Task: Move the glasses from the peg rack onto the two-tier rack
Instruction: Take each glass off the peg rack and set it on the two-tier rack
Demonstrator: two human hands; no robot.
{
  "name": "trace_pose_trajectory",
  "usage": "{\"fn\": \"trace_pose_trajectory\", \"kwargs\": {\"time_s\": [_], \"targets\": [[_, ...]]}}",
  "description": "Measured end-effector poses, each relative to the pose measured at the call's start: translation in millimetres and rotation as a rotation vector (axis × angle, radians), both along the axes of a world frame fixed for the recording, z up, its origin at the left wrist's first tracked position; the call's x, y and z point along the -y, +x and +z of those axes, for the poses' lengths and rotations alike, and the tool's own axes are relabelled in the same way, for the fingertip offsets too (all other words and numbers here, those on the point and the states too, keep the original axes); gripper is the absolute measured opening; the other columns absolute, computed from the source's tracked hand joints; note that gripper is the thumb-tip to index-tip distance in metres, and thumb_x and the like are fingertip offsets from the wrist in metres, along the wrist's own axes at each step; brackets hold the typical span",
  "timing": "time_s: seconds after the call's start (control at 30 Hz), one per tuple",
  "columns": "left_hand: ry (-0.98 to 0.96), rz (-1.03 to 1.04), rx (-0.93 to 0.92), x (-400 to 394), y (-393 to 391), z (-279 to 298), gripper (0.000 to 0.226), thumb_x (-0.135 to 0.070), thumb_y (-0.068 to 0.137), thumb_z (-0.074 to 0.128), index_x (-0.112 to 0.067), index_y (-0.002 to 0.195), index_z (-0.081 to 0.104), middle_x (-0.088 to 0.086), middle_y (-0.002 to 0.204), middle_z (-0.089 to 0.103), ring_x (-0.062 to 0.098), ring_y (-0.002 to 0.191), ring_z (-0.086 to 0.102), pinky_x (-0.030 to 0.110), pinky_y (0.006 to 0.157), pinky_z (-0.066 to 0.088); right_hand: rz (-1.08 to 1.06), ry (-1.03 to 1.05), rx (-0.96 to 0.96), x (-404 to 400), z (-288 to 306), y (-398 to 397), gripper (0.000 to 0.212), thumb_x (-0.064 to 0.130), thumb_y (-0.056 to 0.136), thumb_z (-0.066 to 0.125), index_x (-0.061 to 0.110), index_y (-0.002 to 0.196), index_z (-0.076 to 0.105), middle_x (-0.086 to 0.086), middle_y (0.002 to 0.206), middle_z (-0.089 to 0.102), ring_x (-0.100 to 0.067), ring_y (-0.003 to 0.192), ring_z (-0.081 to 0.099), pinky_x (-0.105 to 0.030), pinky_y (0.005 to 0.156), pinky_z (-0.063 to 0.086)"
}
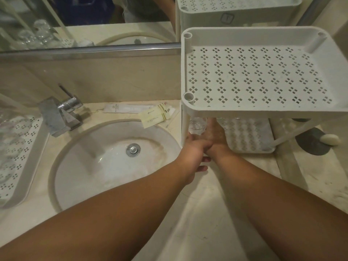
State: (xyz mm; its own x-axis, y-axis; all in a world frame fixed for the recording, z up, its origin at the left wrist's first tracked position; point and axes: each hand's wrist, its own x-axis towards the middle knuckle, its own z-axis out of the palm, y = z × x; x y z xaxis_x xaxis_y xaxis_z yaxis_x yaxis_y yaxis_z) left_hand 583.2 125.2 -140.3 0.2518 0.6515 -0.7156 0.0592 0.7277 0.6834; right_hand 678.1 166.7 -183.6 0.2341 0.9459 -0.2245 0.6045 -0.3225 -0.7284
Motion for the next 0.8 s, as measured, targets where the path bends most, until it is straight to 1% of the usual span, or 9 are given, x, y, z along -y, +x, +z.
{"fn": "trace_pose_trajectory", "kwargs": {"time_s": [0.07, 0.17, 0.3, 0.37, 0.43, 0.5, 0.6, 0.7, 0.8], "targets": [[0.002, 0.0, 0.003, -0.6, 0.0, 1.8, 0.056, -0.036, 0.065, 0.058, -0.033, 0.118, 0.042, 0.006, 0.112, 0.061, 0.024, 0.085, 0.063, 0.038, 0.072, 0.051, -0.013, -0.013, -0.008, -0.4, 0.4, -0.1, 0.073, 0.028, 0.075, 0.077, 0.02, 0.135, 0.037, -0.008, 0.13, 0.056, -0.029, 0.116, 0.056, -0.029, 0.091, 0.043], [0.002, -0.002, -0.004, -0.5, -0.9, 5.0, 0.071, -0.037, 0.063, 0.058, -0.019, 0.13, 0.046, 0.007, 0.109, 0.061, 0.024, 0.084, 0.063, 0.037, 0.07, 0.05, -0.044, -0.022, -0.06, 4.9, -0.1, -1.2, 0.068, 0.032, 0.075, 0.075, 0.022, 0.132, 0.039, -0.006, 0.126, 0.056, -0.027, 0.113, 0.057, -0.038, 0.095, 0.048], [0.052, -0.081, -0.059, 5.2, -6.1, 9.1, 0.093, -0.034, 0.066, 0.058, -0.018, 0.152, 0.028, 0.005, 0.119, 0.061, 0.023, 0.09, 0.063, 0.036, 0.073, 0.05, -0.132, -0.016, -0.181, 17.0, -1.0, 0.0, 0.065, 0.024, 0.084, 0.072, 0.028, 0.14, 0.039, 0.002, 0.136, 0.047, -0.02, 0.123, 0.051, -0.032, 0.093, 0.048], [0.107, -0.116, -0.086, 11.4, -8.9, 10.0, 0.092, -0.029, 0.073, 0.059, -0.021, 0.156, 0.021, 0.004, 0.134, 0.056, 0.024, 0.106, 0.063, 0.032, 0.078, 0.047, -0.329, -0.056, -0.449, 24.8, 4.0, -2.5, 0.048, 0.025, 0.094, 0.06, 0.034, 0.137, 0.044, -0.002, 0.135, 0.049, -0.016, 0.117, 0.053, -0.026, 0.075, 0.055], [0.152, -0.139, -0.096, 18.8, -13.4, 13.0, 0.085, -0.023, 0.085, 0.058, -0.024, 0.159, 0.017, 0.002, 0.154, 0.043, 0.025, 0.128, 0.055, 0.029, 0.087, 0.044, -0.426, -0.041, -0.575, 34.3, 11.7, -7.9, 0.034, 0.022, 0.098, 0.053, 0.037, 0.129, 0.051, 0.0, 0.125, 0.052, -0.013, 0.106, 0.054, -0.017, 0.052, 0.052], [0.195, -0.162, -0.092, 28.0, -20.4, 17.4, 0.08, -0.025, 0.089, 0.058, -0.028, 0.159, 0.02, -0.002, 0.156, 0.04, 0.022, 0.133, 0.052, 0.025, 0.089, 0.044, -0.48, 0.003, -0.689, 47.6, 15.6, -11.6, 0.033, 0.017, 0.1, 0.052, 0.032, 0.128, 0.054, 0.001, 0.118, 0.051, -0.014, 0.106, 0.052, -0.019, 0.051, 0.053], [0.267, -0.164, -0.083, 43.7, -37.2, 28.0, 0.08, -0.035, 0.079, 0.061, -0.03, 0.153, 0.031, -0.006, 0.131, 0.062, 0.008, 0.117, 0.06, 0.016, 0.081, 0.043, -0.45, 0.05, -0.526, 69.8, 27.8, -25.5, 0.03, 0.016, 0.099, 0.053, 0.027, 0.127, 0.056, 0.0, 0.118, 0.052, -0.014, 0.106, 0.055, -0.021, 0.06, 0.056], [0.322, -0.116, -0.12, 53.7, -62.6, 35.9, 0.077, -0.042, 0.072, 0.06, -0.033, 0.146, 0.042, -0.01, 0.108, 0.066, 0.001, 0.102, 0.064, 0.018, 0.08, 0.043, -0.313, 0.157, -0.302, 92.0, 39.4, -47.2, 0.045, 0.006, 0.093, 0.059, 0.02, 0.134, 0.048, 0.004, 0.126, 0.052, -0.005, 0.103, 0.059, -0.018, 0.077, 0.051], [0.357, -0.058, -0.161, 58.9, -95.7, 43.5, 0.069, -0.047, 0.069, 0.059, -0.038, 0.136, 0.048, -0.009, 0.108, 0.063, -0.001, 0.093, 0.062, 0.017, 0.077, 0.043, -0.294, 0.194, -0.294, 106.3, 53.5, -74.5, 0.046, 0.012, 0.09, 0.064, 0.025, 0.132, 0.049, 0.013, 0.125, 0.052, 0.007, 0.097, 0.059, -0.008, 0.07, 0.047]]}}
